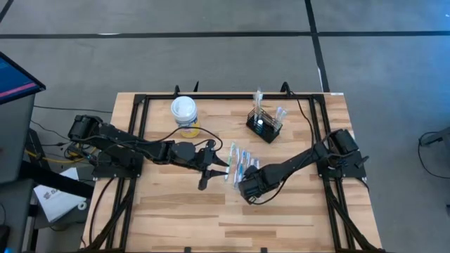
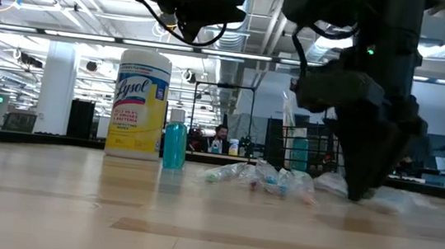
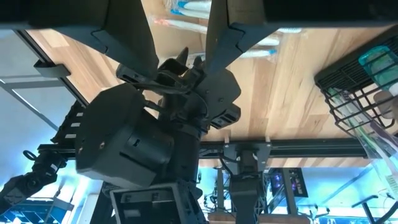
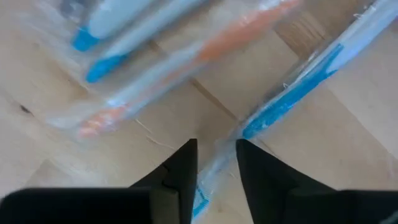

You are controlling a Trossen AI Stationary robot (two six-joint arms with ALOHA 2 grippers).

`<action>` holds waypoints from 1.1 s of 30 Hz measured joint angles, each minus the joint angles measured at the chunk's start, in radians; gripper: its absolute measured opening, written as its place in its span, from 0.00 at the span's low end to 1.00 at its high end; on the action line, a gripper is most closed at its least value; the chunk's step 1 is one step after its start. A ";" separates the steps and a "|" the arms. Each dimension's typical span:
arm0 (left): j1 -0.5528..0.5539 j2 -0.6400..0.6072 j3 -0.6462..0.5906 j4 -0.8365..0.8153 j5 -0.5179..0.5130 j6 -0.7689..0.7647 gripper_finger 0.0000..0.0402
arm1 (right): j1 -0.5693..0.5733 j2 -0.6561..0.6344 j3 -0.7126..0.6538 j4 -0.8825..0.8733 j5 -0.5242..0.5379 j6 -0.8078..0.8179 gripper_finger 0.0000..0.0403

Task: Pick & Place toothbrushing station
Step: Put the right blue toothbrush into the black wire organizer

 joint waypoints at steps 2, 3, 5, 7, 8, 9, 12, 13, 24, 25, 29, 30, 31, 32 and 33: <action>0.000 0.000 0.000 0.000 0.000 0.000 0.33 | 0.000 0.007 -0.001 -0.013 -0.016 0.002 0.19; 0.000 0.000 0.000 0.000 0.000 0.000 0.33 | 0.000 0.008 -0.001 -0.009 -0.021 0.002 0.15; 0.000 0.000 0.000 0.000 0.000 0.000 0.33 | 0.000 0.007 -0.002 -0.017 -0.024 0.000 0.06; 0.000 0.000 0.000 0.000 0.000 0.000 0.33 | 0.000 0.007 -0.002 -0.020 -0.024 -0.009 0.03; 0.000 0.000 0.000 0.000 0.000 0.000 0.33 | 0.000 0.007 -0.001 -0.024 -0.024 -0.008 0.03; 0.000 0.000 0.000 0.000 0.000 0.000 0.33 | -0.002 0.007 0.000 -0.035 -0.024 -0.008 0.03; 0.000 0.000 0.000 0.000 0.000 0.000 0.33 | -0.002 0.009 0.008 -0.095 -0.023 -0.009 0.02; 0.000 0.000 0.000 0.000 0.000 0.000 0.33 | -0.002 0.009 0.011 -0.104 -0.022 -0.011 0.01; 0.000 0.000 0.000 0.000 0.000 0.000 0.33 | -0.001 0.012 0.134 -0.249 0.017 -0.095 0.00; 0.000 0.000 0.000 0.000 0.000 0.000 0.33 | -0.001 0.012 0.155 -0.271 0.028 -0.111 0.00; 0.000 0.000 0.000 0.000 0.000 0.003 0.33 | 0.003 0.011 0.245 -0.362 0.064 -0.158 0.00; 0.000 0.000 0.000 0.000 0.000 0.012 0.33 | 0.005 0.010 0.268 -0.382 0.073 -0.171 0.00; 0.000 0.000 0.000 0.000 0.000 0.028 0.33 | 0.006 0.010 0.288 -0.397 0.080 -0.183 0.00; 0.000 0.000 0.000 0.000 0.000 0.039 0.33 | 0.009 0.010 0.309 -0.412 0.083 -0.192 0.00; 0.000 0.000 0.000 0.000 0.000 0.052 0.33 | 0.011 0.010 0.329 -0.426 0.085 -0.201 0.00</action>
